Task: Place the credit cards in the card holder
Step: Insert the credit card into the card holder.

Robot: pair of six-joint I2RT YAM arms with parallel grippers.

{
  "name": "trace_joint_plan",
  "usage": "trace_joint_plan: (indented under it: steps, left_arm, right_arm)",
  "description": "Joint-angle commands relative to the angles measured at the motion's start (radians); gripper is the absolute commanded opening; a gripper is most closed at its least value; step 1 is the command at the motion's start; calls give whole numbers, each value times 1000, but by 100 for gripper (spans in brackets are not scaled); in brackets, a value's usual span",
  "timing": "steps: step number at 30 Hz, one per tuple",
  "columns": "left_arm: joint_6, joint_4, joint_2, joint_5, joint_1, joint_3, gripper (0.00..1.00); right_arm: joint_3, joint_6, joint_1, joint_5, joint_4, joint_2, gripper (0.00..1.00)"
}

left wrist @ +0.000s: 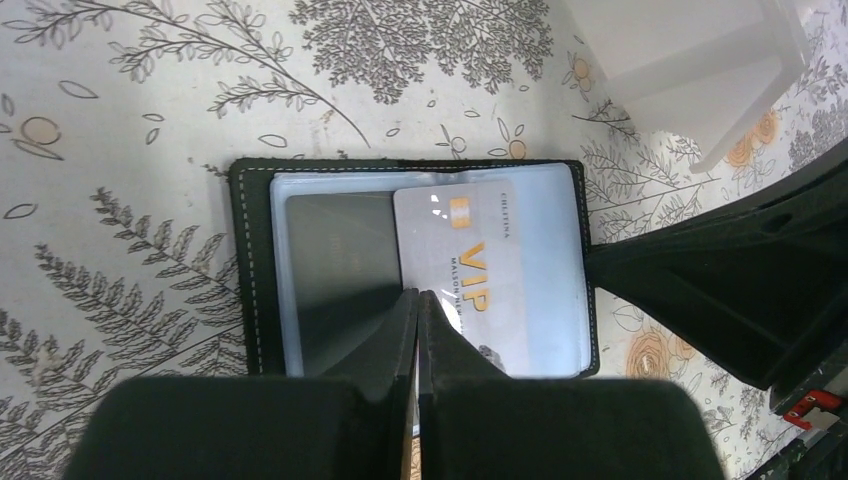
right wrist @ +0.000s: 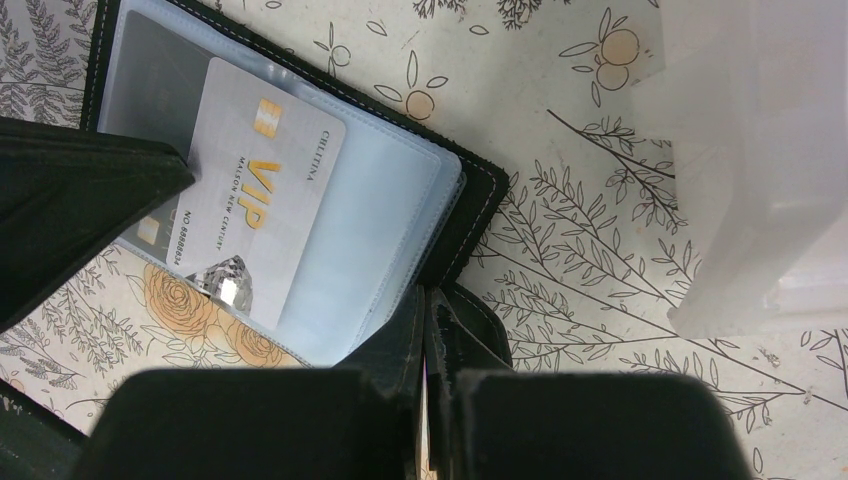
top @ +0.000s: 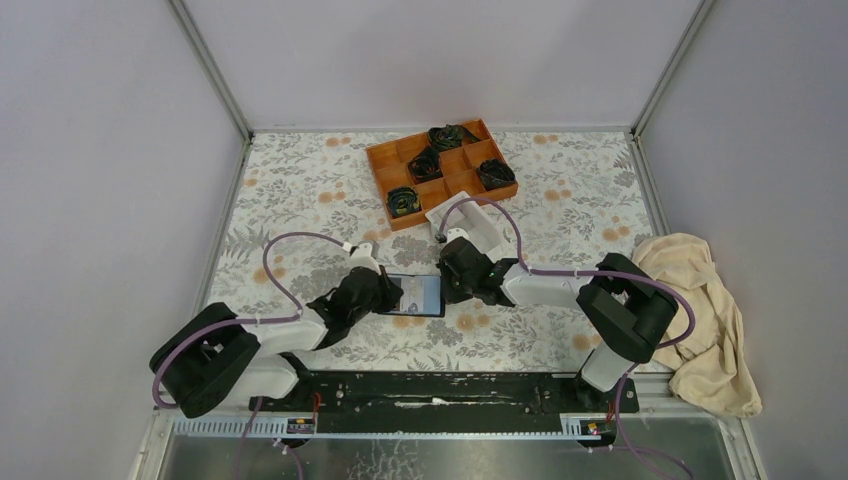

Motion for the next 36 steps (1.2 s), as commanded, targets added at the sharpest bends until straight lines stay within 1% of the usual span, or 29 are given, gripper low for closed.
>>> trace_joint_plan:
  steps: [1, 7, 11, 15, 21, 22, 26, 36]
  left_arm:
    - [41, -30, 14, -43, -23, 35, 0]
    - [29, -31, -1, -63, -30, 20, 0]
    - [12, -39, -44, -88, -30, 3, 0]
    - [10, -56, -74, -99, -30, 2, 6]
    - [3, -52, -57, -93, -31, -3, 8]
    - [1, -51, -56, -94, -31, -7, 7]
    - [1, -60, -57, -104, -34, -7, 0]
    - [34, -164, -14, -184, -79, 52, 0]
  right_arm:
    - [-3, 11, 16, 29, 2, 35, 0]
    - [-5, 10, 17, 26, 5, 37, 0]
    - [-10, 12, 17, 26, 8, 33, 0]
    - [-15, 12, 18, 26, 11, 33, 0]
    - [-18, 13, 18, 26, 12, 26, 0]
    - [-19, 13, 17, 26, 11, 23, 0]
    - [-20, 13, 17, 28, 10, 22, 0]
    - [-22, 13, 18, 28, 11, 21, 0]
